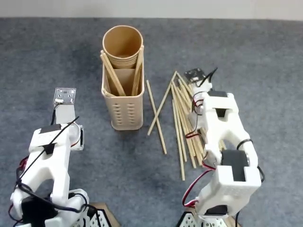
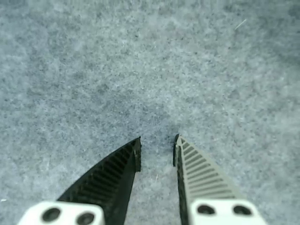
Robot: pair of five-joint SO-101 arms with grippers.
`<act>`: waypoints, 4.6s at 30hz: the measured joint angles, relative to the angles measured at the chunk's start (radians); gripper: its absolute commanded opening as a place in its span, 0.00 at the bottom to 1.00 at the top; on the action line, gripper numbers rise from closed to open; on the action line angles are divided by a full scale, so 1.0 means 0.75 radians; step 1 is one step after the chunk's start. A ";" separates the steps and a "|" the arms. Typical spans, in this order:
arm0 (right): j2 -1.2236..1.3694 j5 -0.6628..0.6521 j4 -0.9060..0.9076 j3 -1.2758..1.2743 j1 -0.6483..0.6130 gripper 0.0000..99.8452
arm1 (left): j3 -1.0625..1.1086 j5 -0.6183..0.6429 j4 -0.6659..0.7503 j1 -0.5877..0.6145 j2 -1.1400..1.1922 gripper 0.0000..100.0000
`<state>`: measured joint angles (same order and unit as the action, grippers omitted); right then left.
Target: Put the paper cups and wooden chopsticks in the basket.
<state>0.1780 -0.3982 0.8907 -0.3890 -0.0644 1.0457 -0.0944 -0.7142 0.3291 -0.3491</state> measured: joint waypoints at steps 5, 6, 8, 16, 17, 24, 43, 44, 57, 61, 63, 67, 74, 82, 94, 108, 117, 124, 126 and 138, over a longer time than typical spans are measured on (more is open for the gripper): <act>-0.031 0.000 -0.006 0.000 0.004 0.08 | 0.000 0.000 0.000 0.000 0.000 0.15; -0.031 0.000 -0.008 0.000 0.006 0.02 | 0.000 0.000 0.000 0.000 0.000 0.15; -0.031 0.000 -0.008 0.000 0.008 0.01 | 0.000 0.000 0.000 0.000 0.000 0.15; -0.031 0.000 -0.008 0.000 0.008 0.01 | 0.000 0.000 0.000 0.000 0.000 0.15; -0.031 0.000 -0.008 0.000 0.008 0.01 | 0.000 0.000 0.000 0.000 0.000 0.15; -0.031 0.000 -0.008 0.000 0.000 0.18 | 0.000 0.000 0.000 0.000 0.000 0.15; 0.139 0.041 -0.014 0.033 -0.018 0.02 | 0.000 0.000 0.000 0.000 0.000 0.15; 0.121 0.065 -0.014 0.041 -0.016 0.02 | 0.000 0.000 0.000 0.000 0.000 0.15; -0.336 0.196 -0.012 0.037 -0.027 0.00 | 0.000 0.000 0.000 0.000 0.000 0.15; -0.563 0.252 -0.012 0.110 -0.027 0.00 | 0.000 0.000 0.000 0.000 0.000 0.15; -0.655 0.317 -0.047 0.172 -0.029 0.00 | 0.000 0.000 0.000 0.000 0.000 0.15; -0.773 0.458 -0.225 0.245 -0.080 0.00 | 0.000 0.000 0.000 0.000 0.000 0.15; -0.794 0.556 -0.546 0.264 -0.299 0.00 | 0.000 0.000 0.000 0.000 0.000 0.15; -0.794 0.565 -0.687 0.319 -0.501 0.00 | 0.023 0.000 0.043 0.000 0.000 0.15; -1.062 0.689 -0.861 -0.029 -0.644 0.00 | 0.023 0.000 0.047 0.000 0.000 0.15; -1.140 0.495 -1.313 -0.710 -0.712 0.24 | 0.023 0.000 0.047 0.000 0.000 0.15; -1.334 0.483 -1.021 -0.511 -0.653 0.23 | 0.023 0.000 0.047 0.000 0.000 0.15; -1.583 0.440 -0.540 -0.336 -0.440 0.23 | 0.023 0.000 0.047 0.000 0.000 0.15; -1.586 0.362 -0.444 -0.372 -0.403 0.23 | 0.023 0.000 0.047 0.000 0.000 0.15; -1.532 0.237 -0.698 -1.074 -0.591 0.23 | 0.023 0.000 0.047 0.000 0.000 0.15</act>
<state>-0.9712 -0.2202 0.3675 -1.1945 -0.5079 1.0625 -0.0944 -0.6790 0.3291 -0.3491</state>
